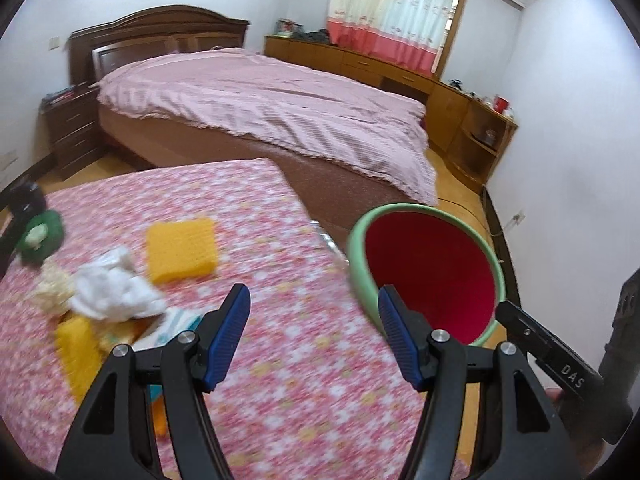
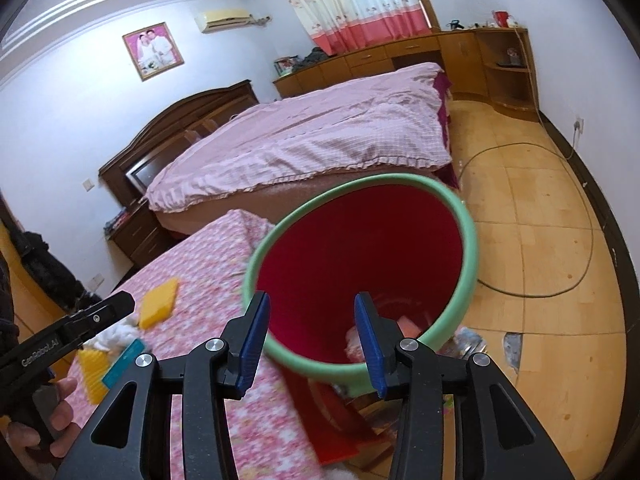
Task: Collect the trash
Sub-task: 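Move both open tools back over the trash pile on the bed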
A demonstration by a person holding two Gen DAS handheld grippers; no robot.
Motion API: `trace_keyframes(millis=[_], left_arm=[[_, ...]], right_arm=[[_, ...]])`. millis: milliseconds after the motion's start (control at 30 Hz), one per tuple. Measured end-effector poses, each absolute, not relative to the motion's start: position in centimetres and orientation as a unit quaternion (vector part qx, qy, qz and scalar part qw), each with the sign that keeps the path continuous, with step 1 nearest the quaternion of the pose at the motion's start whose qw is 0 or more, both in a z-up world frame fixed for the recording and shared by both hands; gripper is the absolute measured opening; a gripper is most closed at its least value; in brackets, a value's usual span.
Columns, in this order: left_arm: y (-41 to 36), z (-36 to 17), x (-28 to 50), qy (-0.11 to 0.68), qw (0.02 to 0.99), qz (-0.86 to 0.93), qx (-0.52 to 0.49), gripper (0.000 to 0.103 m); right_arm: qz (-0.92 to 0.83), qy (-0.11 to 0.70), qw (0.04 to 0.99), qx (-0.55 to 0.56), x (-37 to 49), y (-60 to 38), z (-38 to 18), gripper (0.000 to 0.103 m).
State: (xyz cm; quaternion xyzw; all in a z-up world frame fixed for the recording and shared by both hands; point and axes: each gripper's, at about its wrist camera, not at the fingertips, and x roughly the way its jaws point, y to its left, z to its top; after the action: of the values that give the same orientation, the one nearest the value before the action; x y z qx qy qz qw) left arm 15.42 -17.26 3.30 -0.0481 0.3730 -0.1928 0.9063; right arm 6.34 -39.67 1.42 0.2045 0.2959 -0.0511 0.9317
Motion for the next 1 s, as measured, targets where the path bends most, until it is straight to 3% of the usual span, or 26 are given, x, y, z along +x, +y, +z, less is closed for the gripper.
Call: trace_keyframes(millis=[833, 1000], left_arm=[[-3.6, -0.9, 14.0, 0.414, 0.907, -0.039, -0.067, 0.066], [-2.9, -2.2, 14.5, 0.430, 0.899, -0.036, -0.076, 0.054]], right_arm=[[0.011, 0.343, 0.922, 0.178, 8.2, -31.1, 0.0, 0.047], [0.017, 0.352, 0.920, 0.171, 8.5, -30.1, -0.4, 0.047]])
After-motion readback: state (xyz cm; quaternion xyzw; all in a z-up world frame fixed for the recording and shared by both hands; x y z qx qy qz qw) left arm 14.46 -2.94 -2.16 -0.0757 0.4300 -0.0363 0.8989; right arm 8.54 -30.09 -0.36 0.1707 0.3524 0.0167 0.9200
